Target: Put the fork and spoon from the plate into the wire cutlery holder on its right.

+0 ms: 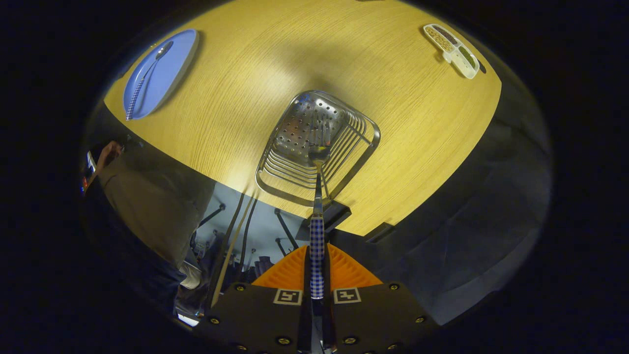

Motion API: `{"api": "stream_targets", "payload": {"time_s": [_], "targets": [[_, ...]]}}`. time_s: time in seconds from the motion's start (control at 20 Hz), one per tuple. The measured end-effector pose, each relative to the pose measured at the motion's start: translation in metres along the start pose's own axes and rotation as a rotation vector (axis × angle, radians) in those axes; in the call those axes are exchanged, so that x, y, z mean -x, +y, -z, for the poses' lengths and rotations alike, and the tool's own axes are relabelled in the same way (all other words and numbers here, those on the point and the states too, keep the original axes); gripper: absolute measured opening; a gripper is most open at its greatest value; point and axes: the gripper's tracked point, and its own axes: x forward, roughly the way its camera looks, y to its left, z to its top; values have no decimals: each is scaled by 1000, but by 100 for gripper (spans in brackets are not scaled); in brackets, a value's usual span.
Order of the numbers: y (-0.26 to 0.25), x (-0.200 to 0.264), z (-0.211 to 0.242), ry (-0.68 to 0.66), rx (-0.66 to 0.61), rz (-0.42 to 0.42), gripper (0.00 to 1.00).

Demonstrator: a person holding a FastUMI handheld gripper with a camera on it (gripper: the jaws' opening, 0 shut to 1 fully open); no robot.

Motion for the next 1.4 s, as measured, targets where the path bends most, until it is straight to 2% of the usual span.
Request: {"api": "stream_targets", "payload": {"time_s": [0.4,0.6,0.7,0.75,0.8,0.85,0.95,1.0,1.05,1.1,1.4], "targets": [[-8,-3,-19,83,-11,2,9],[-12,-3,-22,77,-27,-4,14],[-13,-3,-19,66,-32,0,23],[-12,-2,-19,53,-40,-10,39],[-10,2,-19,37,-54,-22,64],[-10,3,-18,20,-67,-29,69],[-10,3,-15,-30,-88,-27,70],[-12,5,-12,-55,-93,-21,92],[-11,10,-9,-82,-101,-23,99],[-10,17,-5,-114,-109,-24,97],[15,55,5,-323,-152,-16,97]]}}
